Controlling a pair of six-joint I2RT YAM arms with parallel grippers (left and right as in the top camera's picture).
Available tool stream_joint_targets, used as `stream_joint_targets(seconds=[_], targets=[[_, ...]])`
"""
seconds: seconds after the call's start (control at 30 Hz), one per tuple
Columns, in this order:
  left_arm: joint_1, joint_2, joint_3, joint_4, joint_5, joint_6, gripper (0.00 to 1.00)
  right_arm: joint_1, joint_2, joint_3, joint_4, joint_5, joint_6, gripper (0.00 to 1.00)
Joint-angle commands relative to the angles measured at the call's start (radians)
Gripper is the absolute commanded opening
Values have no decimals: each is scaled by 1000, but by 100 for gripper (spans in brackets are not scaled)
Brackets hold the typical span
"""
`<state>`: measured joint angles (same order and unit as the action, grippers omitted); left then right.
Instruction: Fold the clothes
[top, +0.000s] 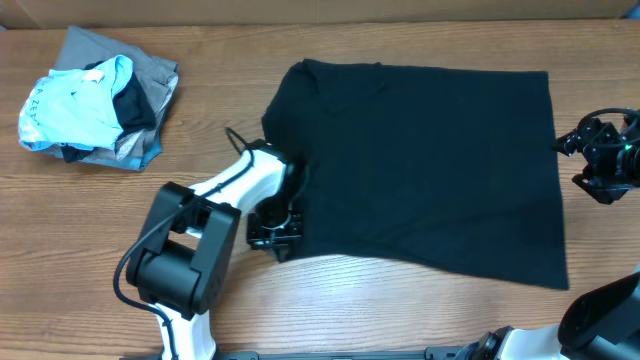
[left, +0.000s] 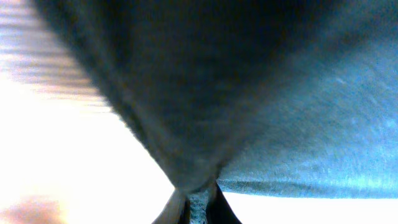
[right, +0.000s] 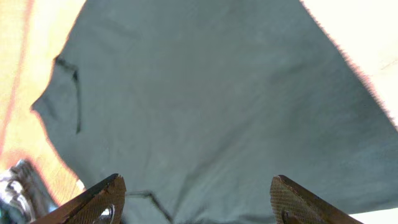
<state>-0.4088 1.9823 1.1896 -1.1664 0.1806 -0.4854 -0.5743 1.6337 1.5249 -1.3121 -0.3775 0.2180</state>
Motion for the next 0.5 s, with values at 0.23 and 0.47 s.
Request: stream_joint_targets(seconds=[0.23, 0.47], targets=[[257, -108, -14, 19, -92, -8, 6, -3, -4, -297, 92, 134, 97, 77], [260, -109, -14, 23, -92, -8, 8, -3, -4, -493, 128, 135, 97, 73]])
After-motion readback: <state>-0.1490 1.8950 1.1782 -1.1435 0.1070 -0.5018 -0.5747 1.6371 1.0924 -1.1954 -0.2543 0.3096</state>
